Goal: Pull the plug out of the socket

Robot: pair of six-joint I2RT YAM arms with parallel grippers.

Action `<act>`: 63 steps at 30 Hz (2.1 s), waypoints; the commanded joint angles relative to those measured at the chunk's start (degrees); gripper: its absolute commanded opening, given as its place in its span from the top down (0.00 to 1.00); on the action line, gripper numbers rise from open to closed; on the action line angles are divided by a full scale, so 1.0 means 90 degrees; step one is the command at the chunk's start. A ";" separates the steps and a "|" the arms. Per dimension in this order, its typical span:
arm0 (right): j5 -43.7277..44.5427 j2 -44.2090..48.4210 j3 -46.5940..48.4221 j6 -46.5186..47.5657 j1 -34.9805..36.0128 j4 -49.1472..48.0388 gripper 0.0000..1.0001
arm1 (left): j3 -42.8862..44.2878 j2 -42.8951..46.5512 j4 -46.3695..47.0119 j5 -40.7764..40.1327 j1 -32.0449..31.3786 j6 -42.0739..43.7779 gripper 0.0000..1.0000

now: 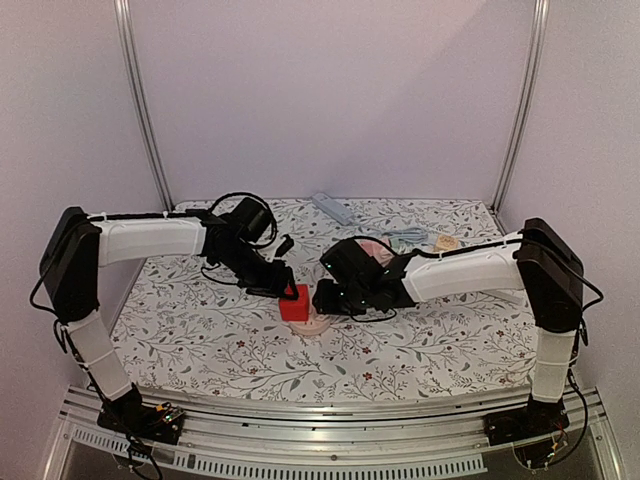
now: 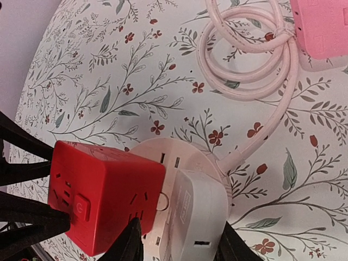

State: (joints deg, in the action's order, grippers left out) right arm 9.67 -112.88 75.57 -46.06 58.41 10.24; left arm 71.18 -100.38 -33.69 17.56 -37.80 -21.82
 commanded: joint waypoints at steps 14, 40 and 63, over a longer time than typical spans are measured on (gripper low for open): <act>0.0079 -0.0633 0.0470 0.0092 0.0085 0.0278 0.58 | -0.0091 -0.0355 0.0083 0.0295 0.0274 -0.0114 0.50; 0.0327 -0.0859 0.0686 0.0261 0.0092 0.0395 0.87 | 0.0138 -0.0548 -0.0141 0.0258 0.0274 -0.0028 0.54; -0.0040 -0.0513 0.0496 0.1052 -0.0180 0.0333 0.96 | 0.0138 -0.0808 -0.0028 0.0825 0.0070 -0.0157 0.55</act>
State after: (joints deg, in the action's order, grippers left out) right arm 11.62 -119.22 81.30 -35.81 57.74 12.73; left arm 72.40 -104.53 -32.86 25.41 -36.07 -22.79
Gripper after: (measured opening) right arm 0.154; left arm 0.464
